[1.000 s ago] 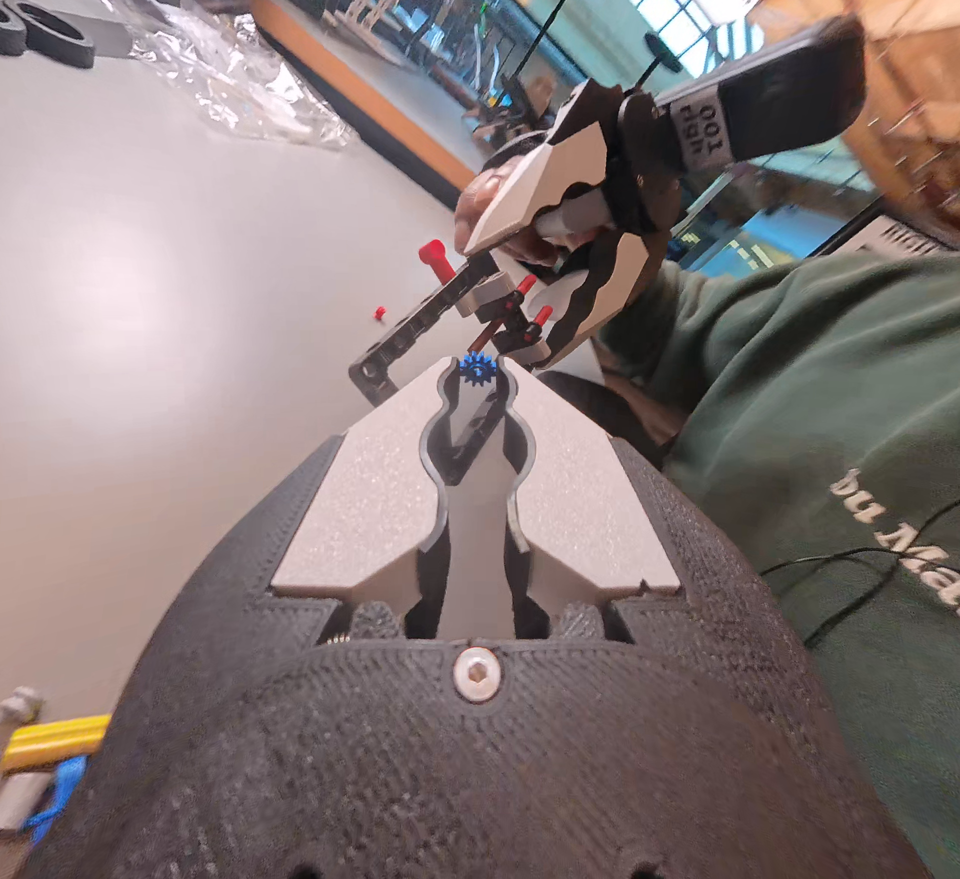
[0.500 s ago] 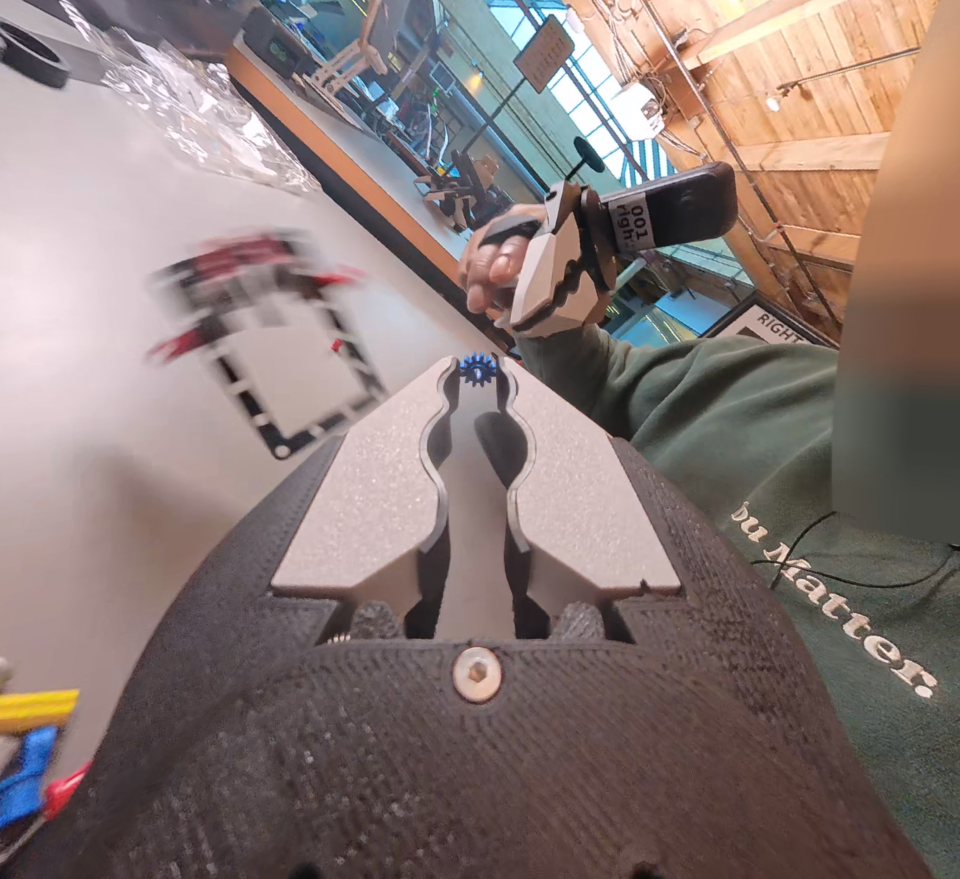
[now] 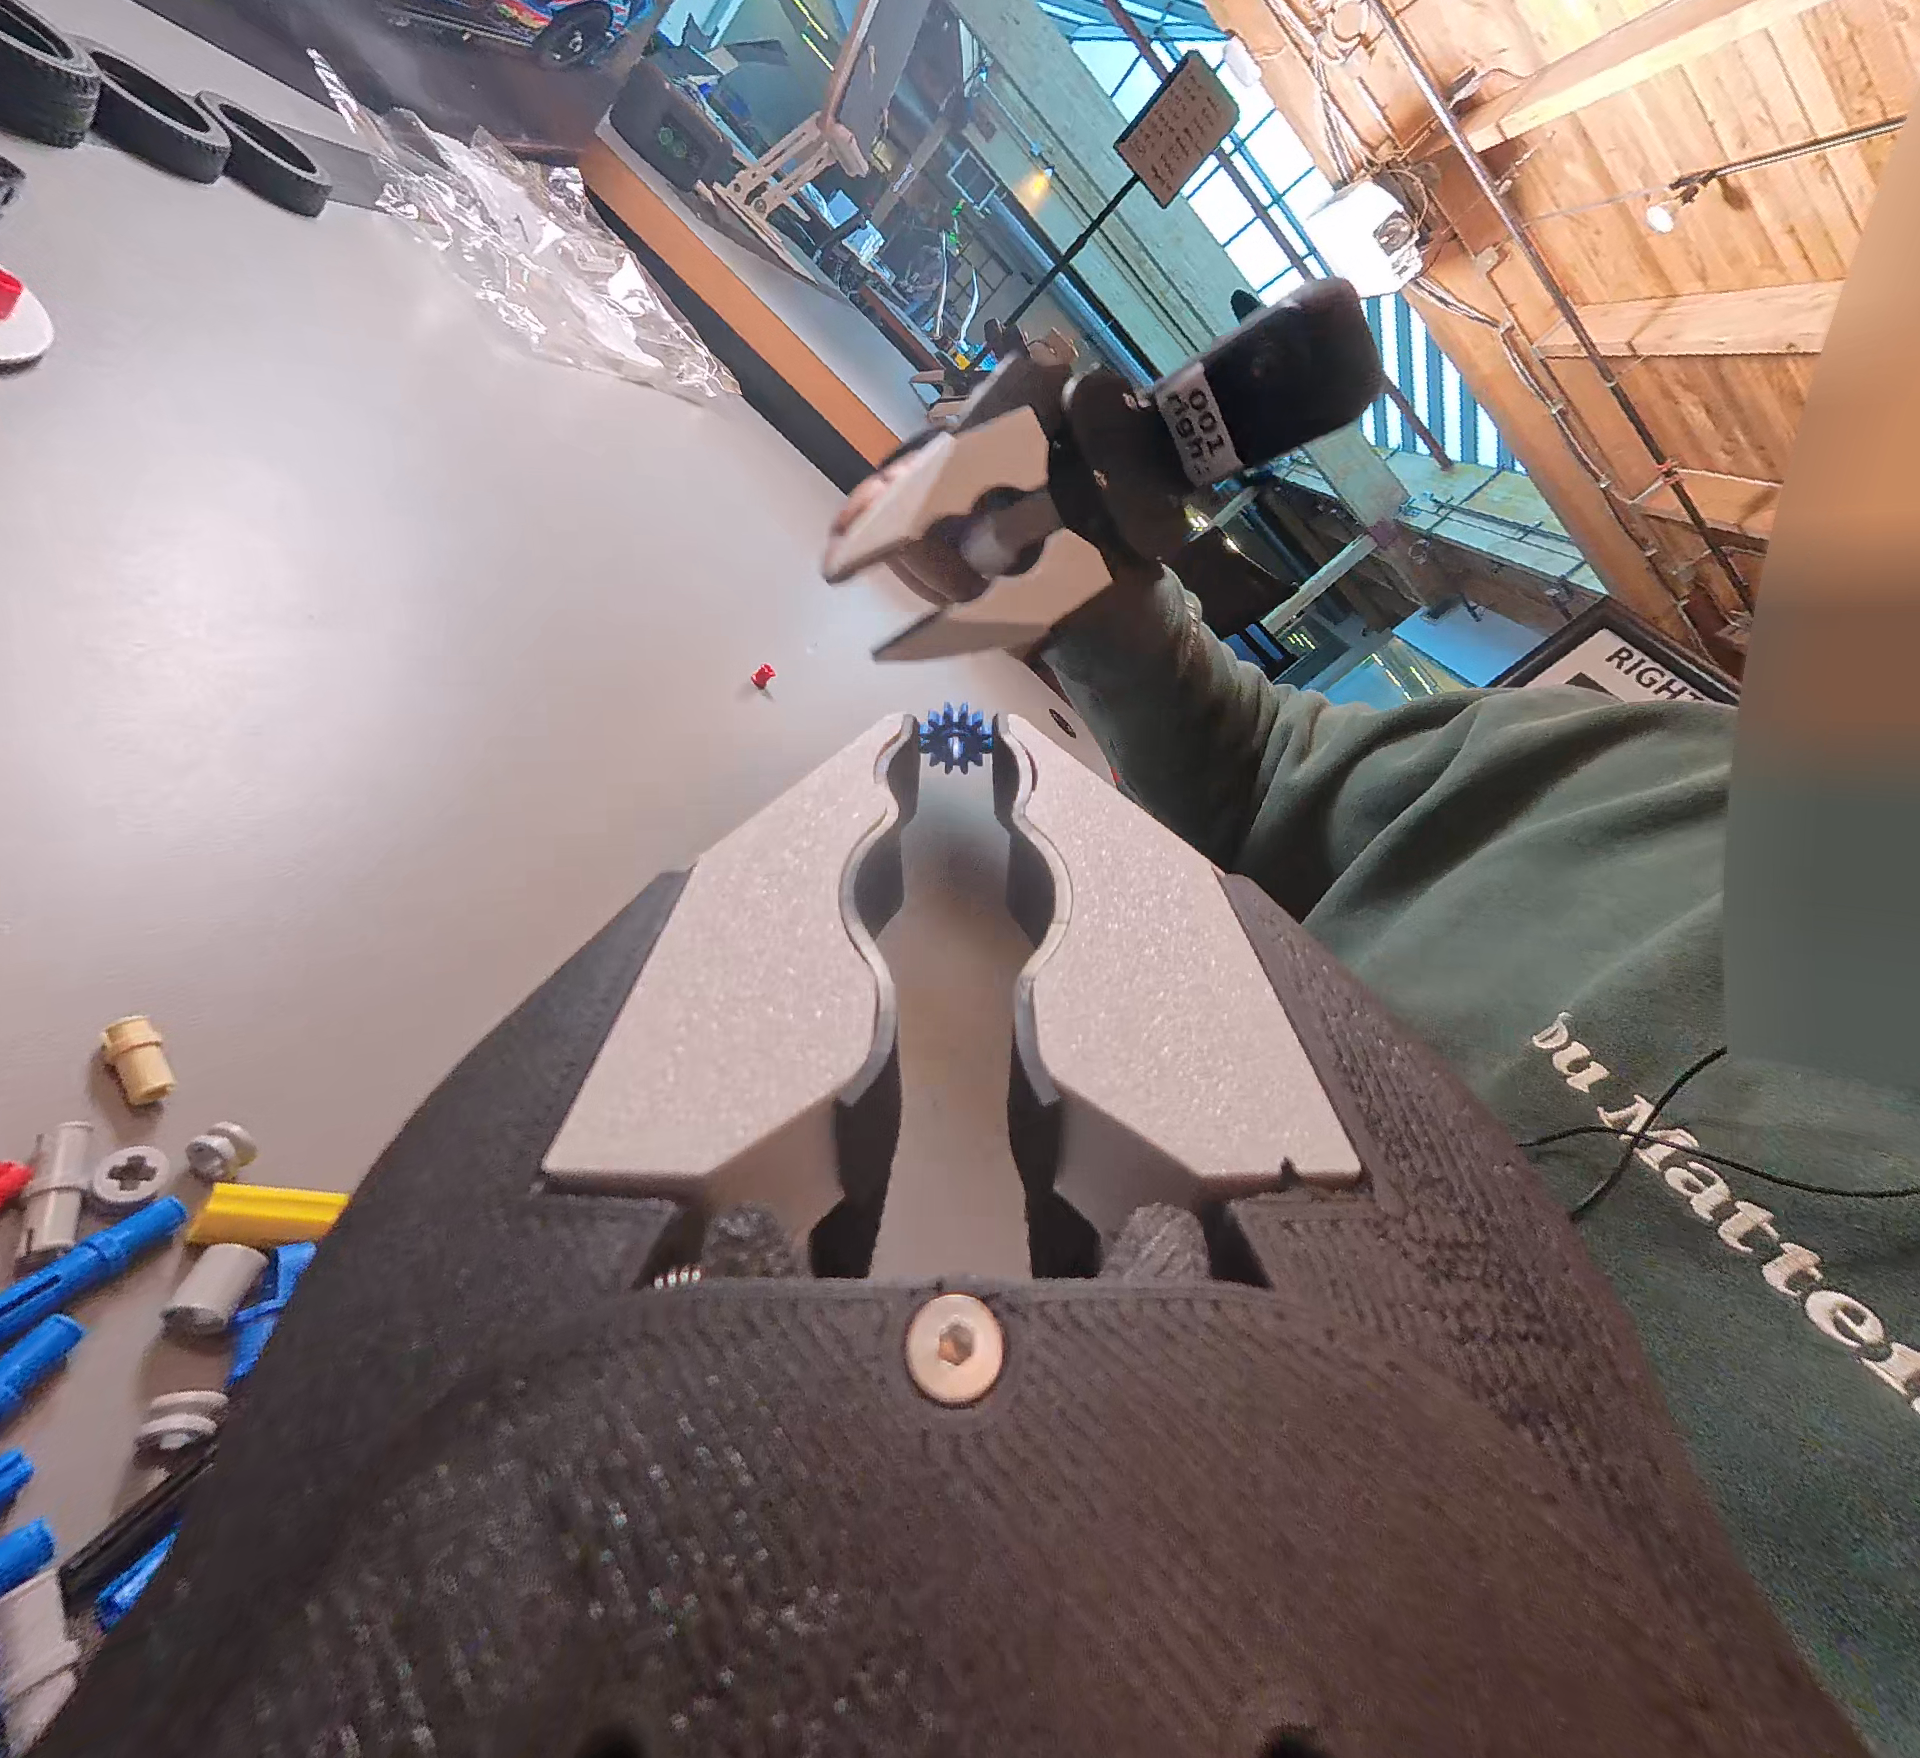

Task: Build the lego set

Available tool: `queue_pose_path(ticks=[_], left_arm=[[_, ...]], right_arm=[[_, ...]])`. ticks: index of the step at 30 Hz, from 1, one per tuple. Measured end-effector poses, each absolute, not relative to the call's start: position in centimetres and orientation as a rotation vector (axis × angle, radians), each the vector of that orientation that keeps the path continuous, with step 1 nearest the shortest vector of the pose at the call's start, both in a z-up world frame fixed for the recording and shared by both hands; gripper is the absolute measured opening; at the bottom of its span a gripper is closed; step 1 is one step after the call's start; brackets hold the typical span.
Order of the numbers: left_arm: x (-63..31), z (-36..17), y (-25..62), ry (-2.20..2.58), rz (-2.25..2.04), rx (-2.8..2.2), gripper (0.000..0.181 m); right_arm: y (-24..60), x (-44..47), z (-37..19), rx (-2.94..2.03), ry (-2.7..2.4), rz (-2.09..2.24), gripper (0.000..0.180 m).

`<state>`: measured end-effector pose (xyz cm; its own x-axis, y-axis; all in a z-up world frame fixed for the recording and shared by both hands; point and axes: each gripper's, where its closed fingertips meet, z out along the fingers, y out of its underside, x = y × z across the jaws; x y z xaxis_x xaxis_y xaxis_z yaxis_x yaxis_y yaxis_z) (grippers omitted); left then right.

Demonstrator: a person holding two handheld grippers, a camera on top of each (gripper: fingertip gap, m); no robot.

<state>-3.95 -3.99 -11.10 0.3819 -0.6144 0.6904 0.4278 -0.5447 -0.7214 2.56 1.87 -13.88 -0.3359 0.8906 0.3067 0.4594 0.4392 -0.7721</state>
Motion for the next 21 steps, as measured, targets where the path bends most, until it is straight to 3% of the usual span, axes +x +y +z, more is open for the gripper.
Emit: queue_pose_path(ticks=[10, 15, 21], left_arm=[[-3.8, -11.8, -3.7, 0.187, -1.285, -1.695, 0.012], [-3.9, -12.6, -3.7, 0.234, -1.222, -1.726, 0.012], [-4.4, -13.1, -3.5, 0.242, -1.178, -1.751, 0.012]], right_arm=[[16.7, -5.4, -17.9, -1.198, -2.029, 0.326, 0.03], [20.2, -9.1, -20.5, -1.176, -2.23, 0.207, 0.033], [19.4, -8.8, -21.4, -1.342, -2.376, 0.321, 0.008]])
